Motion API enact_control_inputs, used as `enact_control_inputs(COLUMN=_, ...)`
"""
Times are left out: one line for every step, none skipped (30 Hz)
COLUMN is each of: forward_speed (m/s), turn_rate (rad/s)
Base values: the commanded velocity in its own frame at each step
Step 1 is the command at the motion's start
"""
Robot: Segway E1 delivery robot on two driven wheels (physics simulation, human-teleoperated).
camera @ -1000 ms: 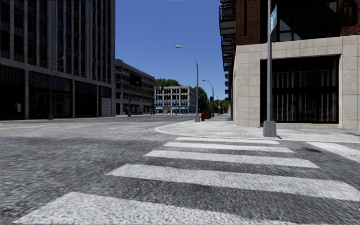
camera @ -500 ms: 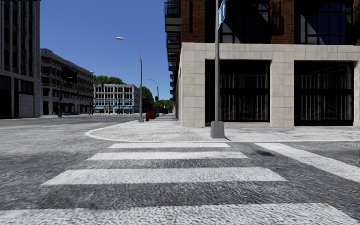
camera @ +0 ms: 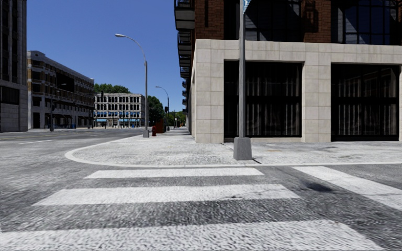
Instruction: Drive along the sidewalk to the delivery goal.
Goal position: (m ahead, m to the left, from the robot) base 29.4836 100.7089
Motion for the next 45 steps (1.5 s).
enact_control_inputs(forward_speed=1.92, turn_rate=0.16)
enact_control_inputs(forward_speed=1.92, turn_rate=0.21)
enact_control_inputs(forward_speed=1.92, turn_rate=0.21)
enact_control_inputs(forward_speed=1.92, turn_rate=0.27)
enact_control_inputs(forward_speed=1.92, turn_rate=0.30)
enact_control_inputs(forward_speed=1.92, turn_rate=0.30)
enact_control_inputs(forward_speed=1.92, turn_rate=0.35)
enact_control_inputs(forward_speed=1.92, turn_rate=0.37)
enact_control_inputs(forward_speed=1.92, turn_rate=0.38)
enact_control_inputs(forward_speed=1.92, turn_rate=0.39)
enact_control_inputs(forward_speed=1.92, turn_rate=0.39)
enact_control_inputs(forward_speed=1.92, turn_rate=0.39)
enact_control_inputs(forward_speed=1.92, turn_rate=0.40)
enact_control_inputs(forward_speed=1.92, turn_rate=0.41)
enact_control_inputs(forward_speed=1.92, turn_rate=0.41)
enact_control_inputs(forward_speed=1.93, turn_rate=0.45)
enact_control_inputs(forward_speed=1.93, turn_rate=0.47)
enact_control_inputs(forward_speed=1.93, turn_rate=0.47)
enact_control_inputs(forward_speed=1.93, turn_rate=0.47)
enact_control_inputs(forward_speed=1.93, turn_rate=0.47)
enact_control_inputs(forward_speed=1.93, turn_rate=0.47)
enact_control_inputs(forward_speed=1.93, turn_rate=0.48)
enact_control_inputs(forward_speed=1.93, turn_rate=0.48)
enact_control_inputs(forward_speed=1.93, turn_rate=0.48)
enact_control_inputs(forward_speed=1.93, turn_rate=0.42)
enact_control_inputs(forward_speed=1.93, turn_rate=0.26)
enact_control_inputs(forward_speed=1.93, turn_rate=0.26)
enact_control_inputs(forward_speed=1.93, turn_rate=0.14)
enact_control_inputs(forward_speed=1.94, turn_rate=0.00)
enact_control_inputs(forward_speed=1.94, turn_rate=0.00)
enact_control_inputs(forward_speed=1.94, turn_rate=0.00)
enact_control_inputs(forward_speed=1.94, turn_rate=0.00)
enact_control_inputs(forward_speed=1.94, turn_rate=0.00)
enact_control_inputs(forward_speed=1.94, turn_rate=0.00)
enact_control_inputs(forward_speed=1.94, turn_rate=0.00)
enact_control_inputs(forward_speed=1.94, turn_rate=0.00)
enact_control_inputs(forward_speed=1.94, turn_rate=0.00)
enact_control_inputs(forward_speed=1.94, turn_rate=0.00)
enact_control_inputs(forward_speed=1.94, turn_rate=0.00)
enact_control_inputs(forward_speed=1.94, turn_rate=0.00)
enact_control_inputs(forward_speed=2.00, turn_rate=0.00)
enact_control_inputs(forward_speed=2.00, turn_rate=0.00)
enact_control_inputs(forward_speed=2.00, turn_rate=0.00)
enact_control_inputs(forward_speed=2.00, turn_rate=0.00)
enact_control_inputs(forward_speed=2.00, turn_rate=0.00)
